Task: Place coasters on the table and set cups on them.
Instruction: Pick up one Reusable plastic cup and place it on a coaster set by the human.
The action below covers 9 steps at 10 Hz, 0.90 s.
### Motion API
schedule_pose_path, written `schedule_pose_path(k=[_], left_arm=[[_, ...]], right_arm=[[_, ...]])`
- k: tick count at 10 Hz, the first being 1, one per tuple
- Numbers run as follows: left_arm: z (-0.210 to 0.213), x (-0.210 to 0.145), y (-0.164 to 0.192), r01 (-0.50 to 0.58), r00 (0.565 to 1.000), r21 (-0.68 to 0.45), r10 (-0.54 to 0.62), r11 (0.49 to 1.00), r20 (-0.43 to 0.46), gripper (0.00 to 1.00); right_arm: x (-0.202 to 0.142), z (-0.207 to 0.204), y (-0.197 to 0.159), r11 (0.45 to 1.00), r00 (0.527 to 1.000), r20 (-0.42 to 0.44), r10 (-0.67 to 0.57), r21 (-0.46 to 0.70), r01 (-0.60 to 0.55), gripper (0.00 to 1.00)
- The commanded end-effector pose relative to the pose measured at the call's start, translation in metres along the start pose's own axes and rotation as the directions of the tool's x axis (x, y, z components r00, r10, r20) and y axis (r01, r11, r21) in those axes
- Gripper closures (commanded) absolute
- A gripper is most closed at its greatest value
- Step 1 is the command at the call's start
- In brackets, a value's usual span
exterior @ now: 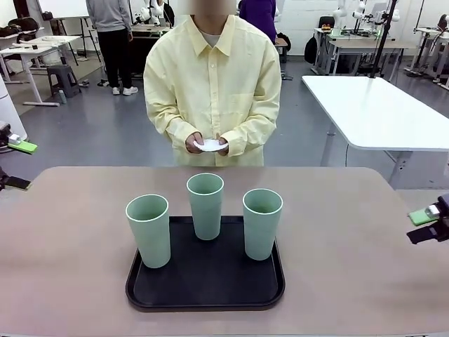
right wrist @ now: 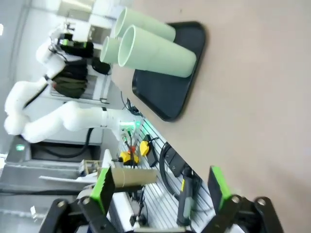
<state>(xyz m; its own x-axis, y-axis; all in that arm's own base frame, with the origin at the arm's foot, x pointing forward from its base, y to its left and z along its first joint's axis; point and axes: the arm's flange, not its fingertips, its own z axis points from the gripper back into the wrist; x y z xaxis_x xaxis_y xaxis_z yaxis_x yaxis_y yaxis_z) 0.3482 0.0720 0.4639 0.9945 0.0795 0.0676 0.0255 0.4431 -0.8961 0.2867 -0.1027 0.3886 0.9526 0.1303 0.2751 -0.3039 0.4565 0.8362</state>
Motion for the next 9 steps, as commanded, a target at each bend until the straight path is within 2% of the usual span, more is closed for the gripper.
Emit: schedule_pose_path(k=[1,5,9], left_arm=[[0.011,-0.01,-0.009,-0.052,0.998,0.016,0.051,0.999,0.03,0.0],[0.011,-0.019,0.012,-0.12,0.992,0.044,0.118,0.992,0.044,0.0],[0.017,-0.034,0.026,-0.148,0.987,0.1,0.141,0.984,0.082,0.0]], right_arm=[[-0.036,-0.009,0.016,1.0,0.999,0.045,0.018,-0.014,-0.017,0.0],[-0.053,0.018,0.029,0.999,0.986,0.161,0.051,-0.007,-0.051,0.0],[-0.056,0.024,0.034,0.998,0.984,0.168,0.062,-0.007,-0.061,0.0]])
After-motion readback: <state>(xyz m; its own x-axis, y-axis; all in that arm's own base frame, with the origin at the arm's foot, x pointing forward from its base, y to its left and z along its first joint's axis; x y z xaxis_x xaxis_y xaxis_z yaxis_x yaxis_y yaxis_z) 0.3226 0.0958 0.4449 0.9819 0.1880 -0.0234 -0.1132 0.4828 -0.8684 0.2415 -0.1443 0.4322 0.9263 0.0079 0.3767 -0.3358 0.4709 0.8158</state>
